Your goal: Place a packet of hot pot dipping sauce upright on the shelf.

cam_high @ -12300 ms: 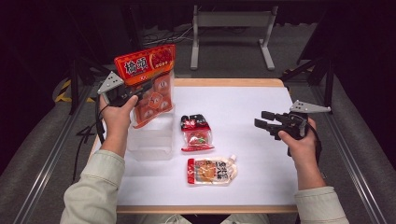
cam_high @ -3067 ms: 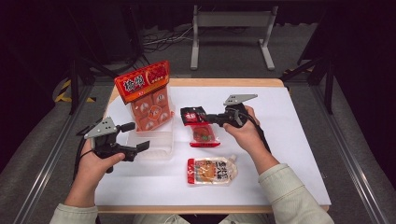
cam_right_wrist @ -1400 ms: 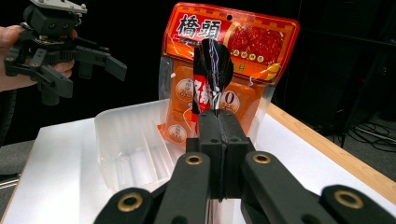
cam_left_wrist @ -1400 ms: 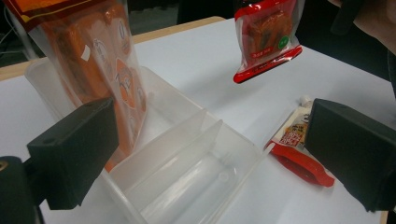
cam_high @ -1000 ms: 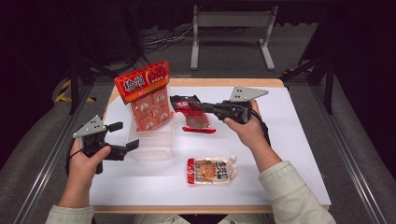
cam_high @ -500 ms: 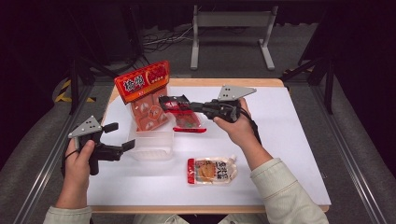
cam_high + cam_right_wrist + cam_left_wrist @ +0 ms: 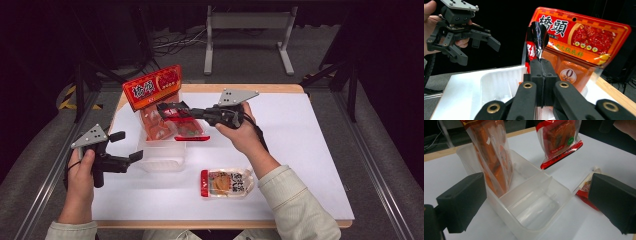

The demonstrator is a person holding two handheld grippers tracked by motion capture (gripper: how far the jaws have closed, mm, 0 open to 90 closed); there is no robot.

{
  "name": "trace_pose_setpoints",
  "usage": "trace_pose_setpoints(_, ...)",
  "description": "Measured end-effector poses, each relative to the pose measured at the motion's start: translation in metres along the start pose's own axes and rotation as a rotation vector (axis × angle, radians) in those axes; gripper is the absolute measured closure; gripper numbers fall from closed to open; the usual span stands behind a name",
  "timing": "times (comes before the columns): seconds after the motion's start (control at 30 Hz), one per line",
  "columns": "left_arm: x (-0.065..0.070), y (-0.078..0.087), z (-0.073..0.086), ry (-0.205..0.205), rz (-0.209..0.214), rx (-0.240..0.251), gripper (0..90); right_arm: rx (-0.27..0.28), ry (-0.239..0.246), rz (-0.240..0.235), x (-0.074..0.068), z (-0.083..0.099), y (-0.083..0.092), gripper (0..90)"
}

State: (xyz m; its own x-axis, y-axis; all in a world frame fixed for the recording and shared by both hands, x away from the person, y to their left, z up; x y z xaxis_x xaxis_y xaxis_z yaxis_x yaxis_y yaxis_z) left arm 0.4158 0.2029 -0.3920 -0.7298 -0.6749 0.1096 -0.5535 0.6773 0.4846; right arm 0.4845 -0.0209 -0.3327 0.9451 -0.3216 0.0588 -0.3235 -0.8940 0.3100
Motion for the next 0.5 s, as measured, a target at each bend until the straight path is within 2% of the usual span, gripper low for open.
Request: trace_pose_setpoints(0.5,0.000,0.001,0.000,0.004,0.005,-0.014,2.9,0.003,0.012,-0.017,-0.010,-0.007,-0.026,90.0)
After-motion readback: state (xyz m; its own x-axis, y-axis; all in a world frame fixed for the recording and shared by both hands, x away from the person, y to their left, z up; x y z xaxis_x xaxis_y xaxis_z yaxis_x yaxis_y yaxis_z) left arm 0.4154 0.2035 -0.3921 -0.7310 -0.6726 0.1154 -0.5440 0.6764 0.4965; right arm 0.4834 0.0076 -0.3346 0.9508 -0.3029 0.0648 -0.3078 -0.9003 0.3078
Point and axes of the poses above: each handheld gripper's, and its own axes: y roughly backward along the jaws, z roughly out of its underside, x roughly to its right, the point moved 9 cm from there along -y, roughly forward along the jaws, and after that the axes turned 4 degrees about -x, right-handed, at the moved point
